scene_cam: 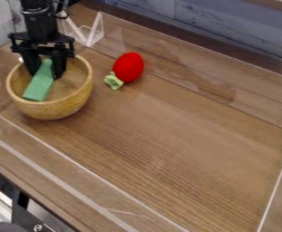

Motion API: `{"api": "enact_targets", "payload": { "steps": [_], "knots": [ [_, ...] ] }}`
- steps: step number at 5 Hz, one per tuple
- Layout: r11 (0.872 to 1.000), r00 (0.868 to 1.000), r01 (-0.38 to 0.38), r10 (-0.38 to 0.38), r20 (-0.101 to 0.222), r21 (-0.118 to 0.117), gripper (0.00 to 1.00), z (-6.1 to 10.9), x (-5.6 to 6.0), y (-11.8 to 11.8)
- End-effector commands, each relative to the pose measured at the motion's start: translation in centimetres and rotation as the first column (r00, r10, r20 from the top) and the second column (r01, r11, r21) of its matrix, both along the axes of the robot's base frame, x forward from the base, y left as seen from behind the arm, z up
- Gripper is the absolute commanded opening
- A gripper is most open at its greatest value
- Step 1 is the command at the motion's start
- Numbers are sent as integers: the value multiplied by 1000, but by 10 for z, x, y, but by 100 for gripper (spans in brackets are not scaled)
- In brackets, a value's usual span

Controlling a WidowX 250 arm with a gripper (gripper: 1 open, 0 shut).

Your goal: Remove the green block from the brown bowl and put it on the table

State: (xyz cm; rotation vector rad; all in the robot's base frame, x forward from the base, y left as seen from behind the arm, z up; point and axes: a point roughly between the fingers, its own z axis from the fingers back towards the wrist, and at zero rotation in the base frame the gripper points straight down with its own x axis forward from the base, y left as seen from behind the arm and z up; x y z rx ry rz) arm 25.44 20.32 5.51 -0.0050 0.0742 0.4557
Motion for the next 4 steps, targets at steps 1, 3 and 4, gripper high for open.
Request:
{"api": "enact_targets", "payload": {
  "steps": [1,3,4],
  "knots": [
    [998,997,-13,9,71,55,0,29,4,8],
    [998,998,-17,13,69,55,0,29,3,8],
    [998,998,-19,16,68,55,0,30,2,8]
  ]
}}
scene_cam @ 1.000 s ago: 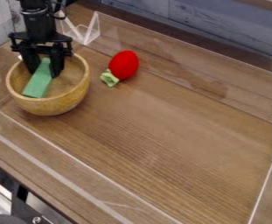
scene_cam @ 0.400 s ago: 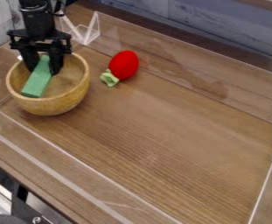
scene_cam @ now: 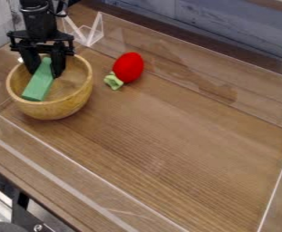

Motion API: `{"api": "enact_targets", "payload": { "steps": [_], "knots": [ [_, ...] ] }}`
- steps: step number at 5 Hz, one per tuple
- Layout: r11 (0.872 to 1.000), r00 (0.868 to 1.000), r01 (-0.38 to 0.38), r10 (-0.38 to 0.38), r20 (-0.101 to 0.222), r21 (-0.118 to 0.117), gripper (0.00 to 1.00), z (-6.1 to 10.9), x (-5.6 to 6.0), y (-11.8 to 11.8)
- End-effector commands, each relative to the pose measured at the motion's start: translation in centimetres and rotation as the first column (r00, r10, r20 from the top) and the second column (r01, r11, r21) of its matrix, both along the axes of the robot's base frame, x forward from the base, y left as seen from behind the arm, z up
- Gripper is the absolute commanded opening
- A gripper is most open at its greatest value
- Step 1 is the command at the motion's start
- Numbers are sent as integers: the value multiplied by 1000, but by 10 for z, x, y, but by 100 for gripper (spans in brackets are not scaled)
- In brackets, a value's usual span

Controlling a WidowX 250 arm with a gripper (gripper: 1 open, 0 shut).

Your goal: Remove the green block from the brown bowl and put it on the table

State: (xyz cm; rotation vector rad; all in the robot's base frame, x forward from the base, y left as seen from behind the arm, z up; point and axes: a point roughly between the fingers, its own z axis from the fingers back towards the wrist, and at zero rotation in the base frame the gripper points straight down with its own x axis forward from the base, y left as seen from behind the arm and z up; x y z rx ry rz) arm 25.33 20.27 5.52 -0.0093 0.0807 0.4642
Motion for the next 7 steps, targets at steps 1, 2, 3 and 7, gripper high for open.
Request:
{"api": "enact_targets", "payload": {
  "steps": [1,2,3,7],
  "knots": [
    [998,997,-13,9,72,61,0,30,3,8],
    [998,997,-16,11,71,61,0,30,2,8],
    [998,997,-18,13,70,62,0,31,2,8],
    [1000,988,11,-14,151,21,0,79,10,-21]
  ]
}}
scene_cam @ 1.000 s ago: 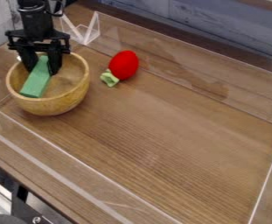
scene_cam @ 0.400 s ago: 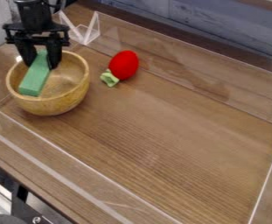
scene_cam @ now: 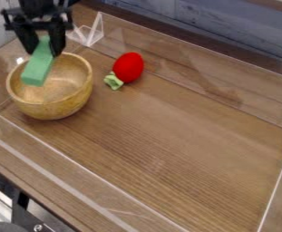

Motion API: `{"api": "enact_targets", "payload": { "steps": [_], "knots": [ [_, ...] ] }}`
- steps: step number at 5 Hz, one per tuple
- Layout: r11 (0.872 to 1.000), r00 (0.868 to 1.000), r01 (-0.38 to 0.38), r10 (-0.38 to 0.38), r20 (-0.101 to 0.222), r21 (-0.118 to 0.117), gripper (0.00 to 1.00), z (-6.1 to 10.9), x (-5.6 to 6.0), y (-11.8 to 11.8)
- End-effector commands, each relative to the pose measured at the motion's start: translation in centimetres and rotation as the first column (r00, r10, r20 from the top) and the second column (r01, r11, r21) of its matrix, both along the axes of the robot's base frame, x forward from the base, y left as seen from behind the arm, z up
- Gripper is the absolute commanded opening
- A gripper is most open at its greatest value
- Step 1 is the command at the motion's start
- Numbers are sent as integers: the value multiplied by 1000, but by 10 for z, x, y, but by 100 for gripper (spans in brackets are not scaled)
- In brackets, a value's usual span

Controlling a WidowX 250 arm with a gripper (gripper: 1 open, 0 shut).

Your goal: Remove the green block from the brown bowl and put it on the table

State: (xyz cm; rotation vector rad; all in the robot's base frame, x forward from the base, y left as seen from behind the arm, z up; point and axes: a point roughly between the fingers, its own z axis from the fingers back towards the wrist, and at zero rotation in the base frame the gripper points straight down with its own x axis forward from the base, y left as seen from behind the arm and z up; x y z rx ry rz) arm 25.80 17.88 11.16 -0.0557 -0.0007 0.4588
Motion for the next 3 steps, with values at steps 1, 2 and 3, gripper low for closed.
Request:
{"api": "enact_targets", "payload": {
  "steps": [1,2,3],
  "knots": [
    [999,996,32,-34,82,27,0,35,11,-21],
    [995,991,96,-96,93,12,0,41,17,-53],
    [984,981,176,-177,84,15,0,28,19,-91]
  ]
}}
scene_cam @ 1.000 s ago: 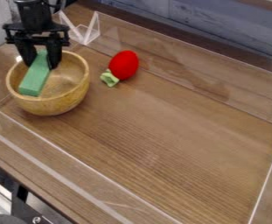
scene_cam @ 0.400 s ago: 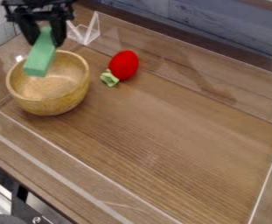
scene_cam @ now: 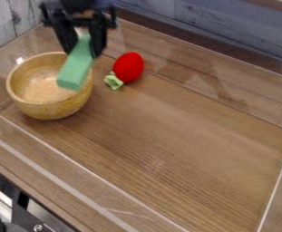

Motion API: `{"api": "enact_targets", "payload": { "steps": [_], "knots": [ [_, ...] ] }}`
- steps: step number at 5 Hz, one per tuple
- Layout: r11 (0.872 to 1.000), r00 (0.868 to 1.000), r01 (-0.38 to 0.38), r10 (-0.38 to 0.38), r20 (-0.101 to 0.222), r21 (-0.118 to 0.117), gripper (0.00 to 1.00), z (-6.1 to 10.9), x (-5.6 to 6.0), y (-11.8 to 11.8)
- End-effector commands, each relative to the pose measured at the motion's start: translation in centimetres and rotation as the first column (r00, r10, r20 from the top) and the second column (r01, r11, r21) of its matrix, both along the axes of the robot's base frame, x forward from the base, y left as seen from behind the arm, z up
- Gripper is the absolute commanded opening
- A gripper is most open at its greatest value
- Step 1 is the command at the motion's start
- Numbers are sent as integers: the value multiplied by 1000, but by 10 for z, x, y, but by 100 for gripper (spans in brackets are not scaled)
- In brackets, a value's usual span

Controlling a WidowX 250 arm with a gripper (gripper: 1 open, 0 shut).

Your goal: Remove the green block from the brown bowl and put it on the table

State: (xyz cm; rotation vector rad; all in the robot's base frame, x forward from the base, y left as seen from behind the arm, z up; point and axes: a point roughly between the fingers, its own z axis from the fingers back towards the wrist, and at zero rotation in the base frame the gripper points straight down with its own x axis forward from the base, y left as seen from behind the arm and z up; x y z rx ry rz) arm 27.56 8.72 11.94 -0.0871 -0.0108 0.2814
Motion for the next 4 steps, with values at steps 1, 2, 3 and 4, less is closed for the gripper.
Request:
{"api": "enact_targets", "payload": {
  "steps": [1,2,3,4],
  "knots": [
    [999,997,43,-44,61,32,0,6,5,-26],
    [995,994,94,-96,53,30,0,-8,6,-42],
    [993,992,115,-116,48,26,0,-23,5,-50],
    [991,991,129,-130,45,24,0,-41,6,-54]
  ]
}}
